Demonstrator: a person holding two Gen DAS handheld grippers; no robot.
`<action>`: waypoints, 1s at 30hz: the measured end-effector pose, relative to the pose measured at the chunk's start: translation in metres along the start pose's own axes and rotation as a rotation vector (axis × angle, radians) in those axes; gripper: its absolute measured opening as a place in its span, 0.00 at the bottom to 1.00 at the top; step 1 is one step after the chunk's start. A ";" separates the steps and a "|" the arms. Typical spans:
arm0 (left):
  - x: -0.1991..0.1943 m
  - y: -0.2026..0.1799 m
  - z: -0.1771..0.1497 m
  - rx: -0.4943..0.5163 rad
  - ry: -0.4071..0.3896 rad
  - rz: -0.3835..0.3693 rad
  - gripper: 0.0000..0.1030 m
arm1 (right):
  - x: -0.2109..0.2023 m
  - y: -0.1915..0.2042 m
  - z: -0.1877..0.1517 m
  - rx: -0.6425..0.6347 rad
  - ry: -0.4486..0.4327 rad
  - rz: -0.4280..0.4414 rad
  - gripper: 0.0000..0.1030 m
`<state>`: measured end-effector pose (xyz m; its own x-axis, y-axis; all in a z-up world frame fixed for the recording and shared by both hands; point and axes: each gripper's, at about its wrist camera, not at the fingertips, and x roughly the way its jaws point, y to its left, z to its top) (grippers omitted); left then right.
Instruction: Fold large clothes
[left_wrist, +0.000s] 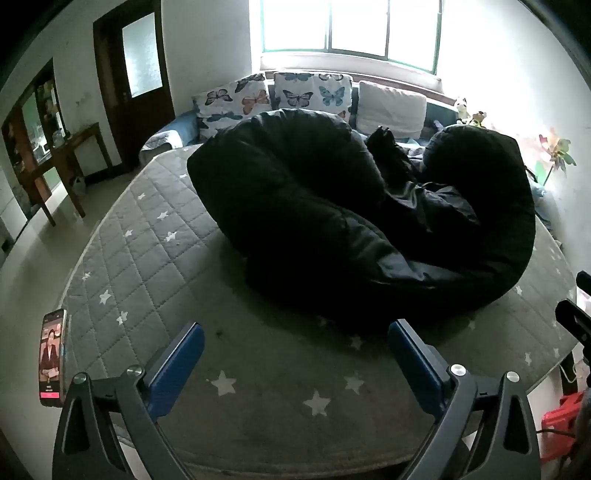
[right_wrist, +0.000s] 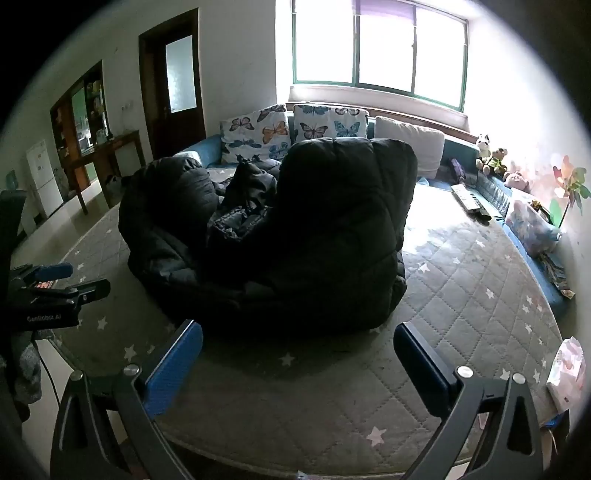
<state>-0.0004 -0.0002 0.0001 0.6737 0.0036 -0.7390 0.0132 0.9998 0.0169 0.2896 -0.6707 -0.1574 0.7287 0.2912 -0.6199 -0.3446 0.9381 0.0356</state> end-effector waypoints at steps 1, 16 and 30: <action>-0.001 0.000 -0.001 0.001 -0.004 0.003 1.00 | -0.001 0.001 0.000 -0.001 0.001 0.002 1.00; 0.006 0.005 0.003 -0.005 0.050 0.005 1.00 | 0.009 0.000 0.001 -0.007 0.010 0.009 1.00; 0.016 0.005 0.010 -0.001 0.070 0.017 1.00 | 0.014 0.003 0.003 -0.019 0.022 0.011 1.00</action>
<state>0.0180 0.0050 -0.0046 0.6206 0.0219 -0.7838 0.0018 0.9996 0.0293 0.3004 -0.6629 -0.1638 0.7117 0.2969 -0.6366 -0.3640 0.9310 0.0273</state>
